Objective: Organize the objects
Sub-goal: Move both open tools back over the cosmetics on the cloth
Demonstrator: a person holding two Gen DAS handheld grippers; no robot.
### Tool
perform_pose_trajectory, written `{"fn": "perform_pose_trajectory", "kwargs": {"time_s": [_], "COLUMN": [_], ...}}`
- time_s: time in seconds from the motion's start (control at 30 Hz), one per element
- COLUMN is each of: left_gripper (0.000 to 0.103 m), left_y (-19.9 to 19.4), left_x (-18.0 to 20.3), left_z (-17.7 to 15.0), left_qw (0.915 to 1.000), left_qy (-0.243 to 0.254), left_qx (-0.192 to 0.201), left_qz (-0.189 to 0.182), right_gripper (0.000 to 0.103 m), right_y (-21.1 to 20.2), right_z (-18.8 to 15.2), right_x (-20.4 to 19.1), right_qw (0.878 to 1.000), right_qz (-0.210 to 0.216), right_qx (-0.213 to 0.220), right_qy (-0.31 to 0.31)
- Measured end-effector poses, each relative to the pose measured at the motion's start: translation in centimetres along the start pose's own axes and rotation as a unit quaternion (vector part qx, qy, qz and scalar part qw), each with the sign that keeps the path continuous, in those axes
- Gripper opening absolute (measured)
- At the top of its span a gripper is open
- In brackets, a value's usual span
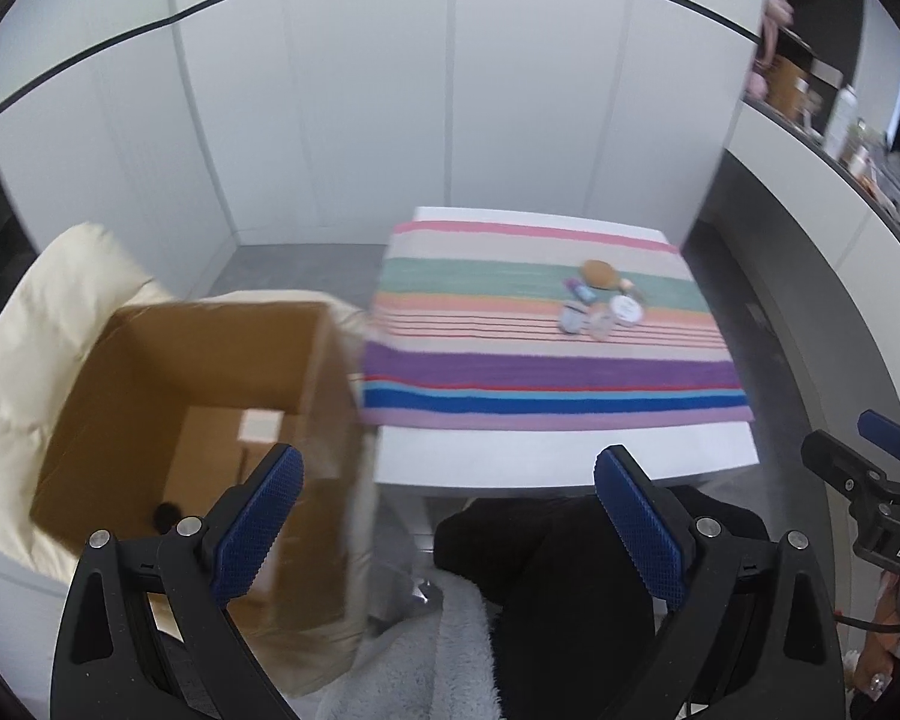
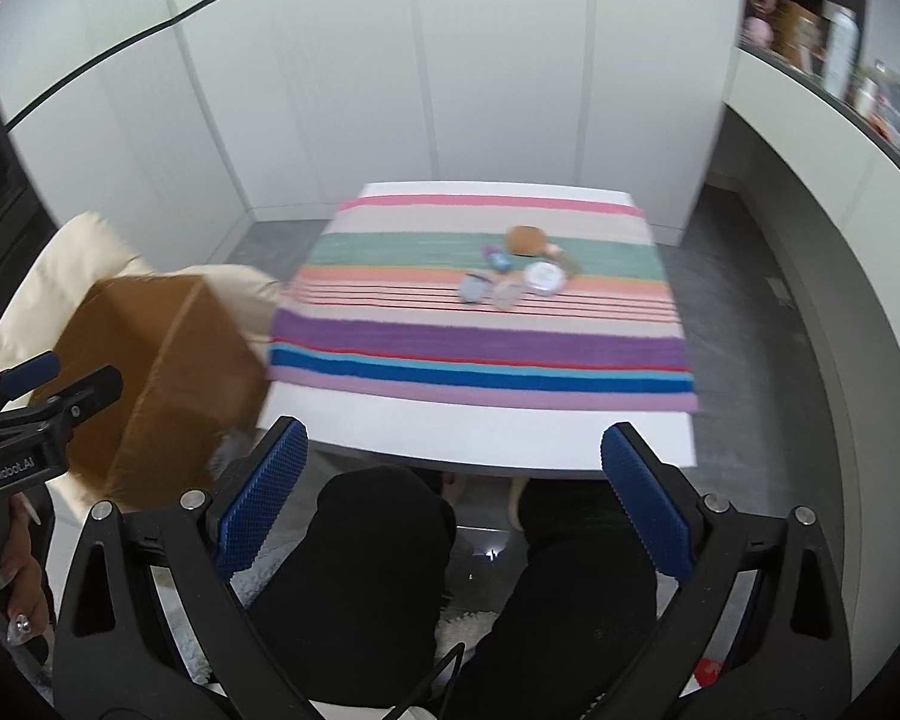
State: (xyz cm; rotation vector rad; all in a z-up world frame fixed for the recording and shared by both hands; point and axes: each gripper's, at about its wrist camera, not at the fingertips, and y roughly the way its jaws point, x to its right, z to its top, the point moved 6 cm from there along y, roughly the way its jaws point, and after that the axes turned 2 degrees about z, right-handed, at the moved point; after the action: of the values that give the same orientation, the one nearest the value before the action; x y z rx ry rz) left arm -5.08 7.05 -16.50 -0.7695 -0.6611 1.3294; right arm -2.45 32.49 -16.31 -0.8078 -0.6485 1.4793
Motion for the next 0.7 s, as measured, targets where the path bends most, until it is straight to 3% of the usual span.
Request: {"fn": "perform_pose_trajectory", "kwargs": {"time_s": [0.23,0.7], "left_gripper": [0.099,0.099], "left_y": [2.3,7.9], "left_x": [5.5,10.3], "left_z": [0.9,5.8], "left_qw": [0.9989,0.9978], "left_qy": [0.041,0.058], "left_qx": [-0.012,-0.027], "left_qz": [-0.019,-0.017], "right_gripper": [0.100,0.100], "right_y": [0.4,5.6], "right_z": [-0.4,1.2], "right_x": [4.8,10.6], "right_qw": [0.999,0.998], "right_qz": [-0.019,-0.024], "right_qx": [-0.002,-0.019], "right_qy": [0.033,0.060]}}
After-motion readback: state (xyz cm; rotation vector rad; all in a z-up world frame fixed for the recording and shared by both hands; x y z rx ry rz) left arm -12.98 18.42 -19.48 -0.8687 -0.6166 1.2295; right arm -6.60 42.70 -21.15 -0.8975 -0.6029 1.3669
